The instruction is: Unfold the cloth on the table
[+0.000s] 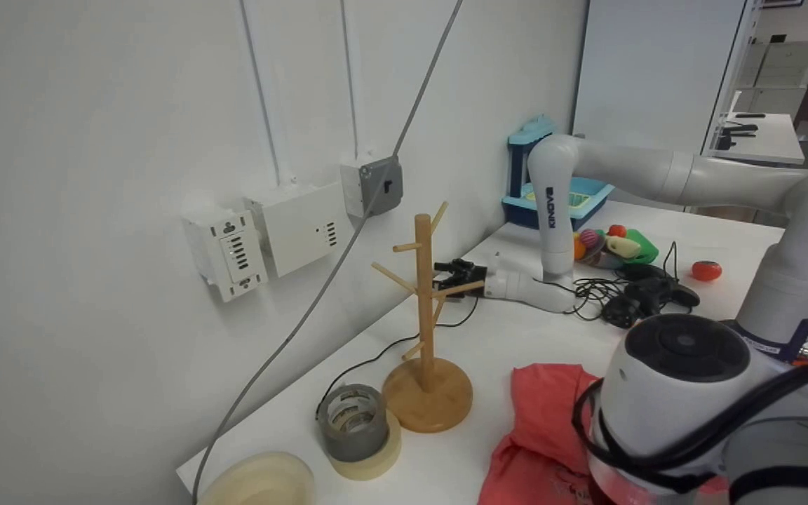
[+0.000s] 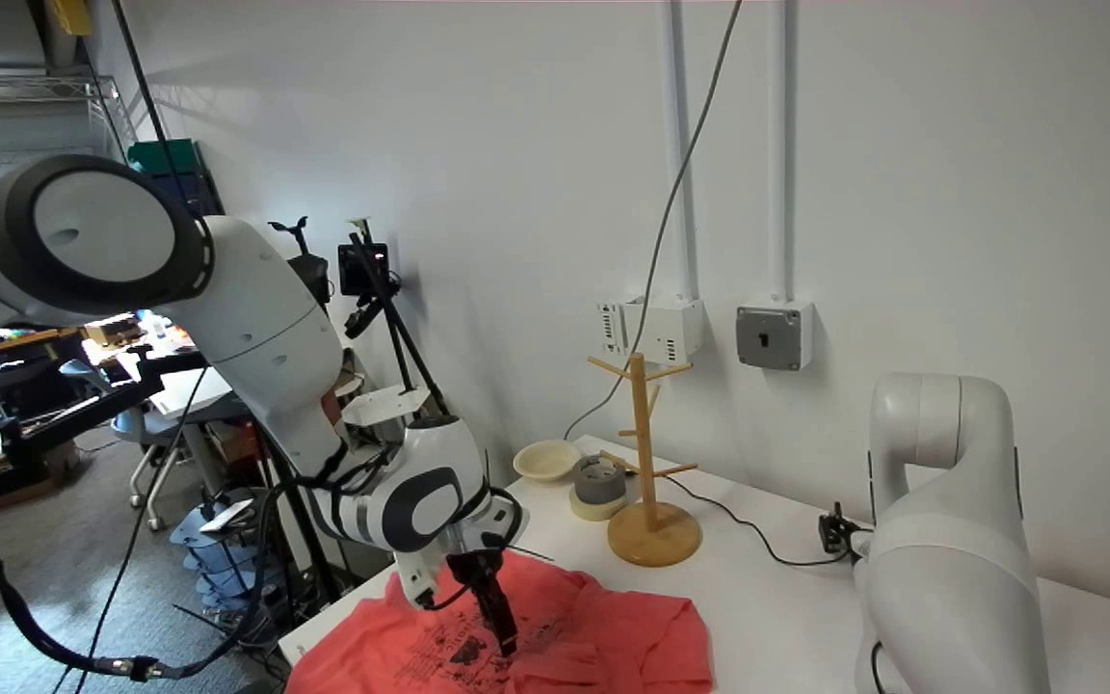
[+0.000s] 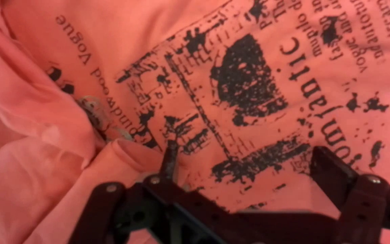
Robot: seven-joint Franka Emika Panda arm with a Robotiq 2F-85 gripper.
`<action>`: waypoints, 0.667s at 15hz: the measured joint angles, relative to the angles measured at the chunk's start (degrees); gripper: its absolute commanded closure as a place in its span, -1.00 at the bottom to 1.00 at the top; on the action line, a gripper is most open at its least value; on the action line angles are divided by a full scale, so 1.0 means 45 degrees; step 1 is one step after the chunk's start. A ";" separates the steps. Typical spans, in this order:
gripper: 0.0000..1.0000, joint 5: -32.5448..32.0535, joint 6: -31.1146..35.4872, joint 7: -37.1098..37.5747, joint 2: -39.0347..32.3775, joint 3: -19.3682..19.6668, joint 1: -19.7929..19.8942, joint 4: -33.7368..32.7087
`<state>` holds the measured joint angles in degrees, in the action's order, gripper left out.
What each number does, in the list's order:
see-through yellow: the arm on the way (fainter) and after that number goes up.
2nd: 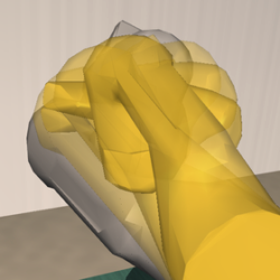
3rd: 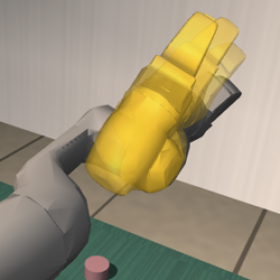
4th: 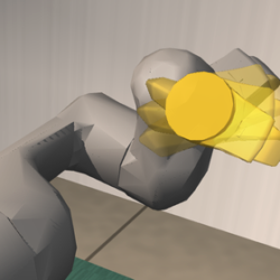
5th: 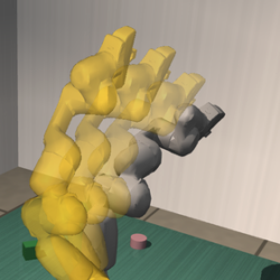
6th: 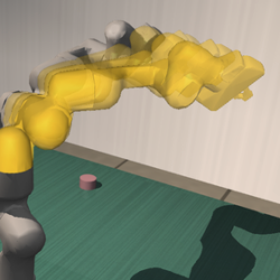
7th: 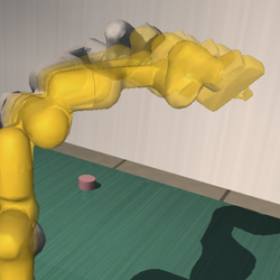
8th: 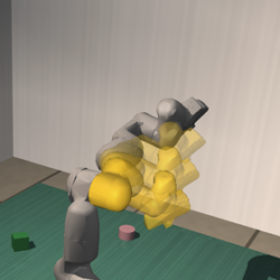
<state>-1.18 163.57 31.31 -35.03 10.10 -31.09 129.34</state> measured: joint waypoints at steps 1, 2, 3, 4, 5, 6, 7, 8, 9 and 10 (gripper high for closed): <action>-1.00 0.0000 -0.0004 0.0000 -0.0053 0.0104 0.0015 -0.0096; -1.00 0.0000 -0.0008 0.0000 -0.0083 0.0191 0.0031 -0.0174; -1.00 0.0000 -0.0016 0.0000 -0.0104 0.0269 0.0047 -0.0237; -1.00 0.0000 -0.0025 0.0000 -0.0119 0.0313 0.0086 -0.0284; -1.00 0.0003 -0.0026 0.0003 -0.0147 0.0344 0.0136 -0.0331; -1.00 0.0034 -0.0031 0.0005 -0.0195 0.0350 0.0211 -0.0380; -1.00 0.0086 -0.0045 0.0005 -0.0268 0.0342 0.0299 -0.0440; -1.00 0.0119 -0.0058 0.0005 -0.0360 0.0330 0.0393 -0.0508; -1.00 0.0130 -0.0059 0.0006 -0.0477 0.0327 0.0486 -0.0582; -1.00 0.0144 -0.0059 0.0007 -0.0597 0.0322 0.0579 -0.0682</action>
<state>-0.53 163.31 31.34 -37.71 11.55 -28.49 126.27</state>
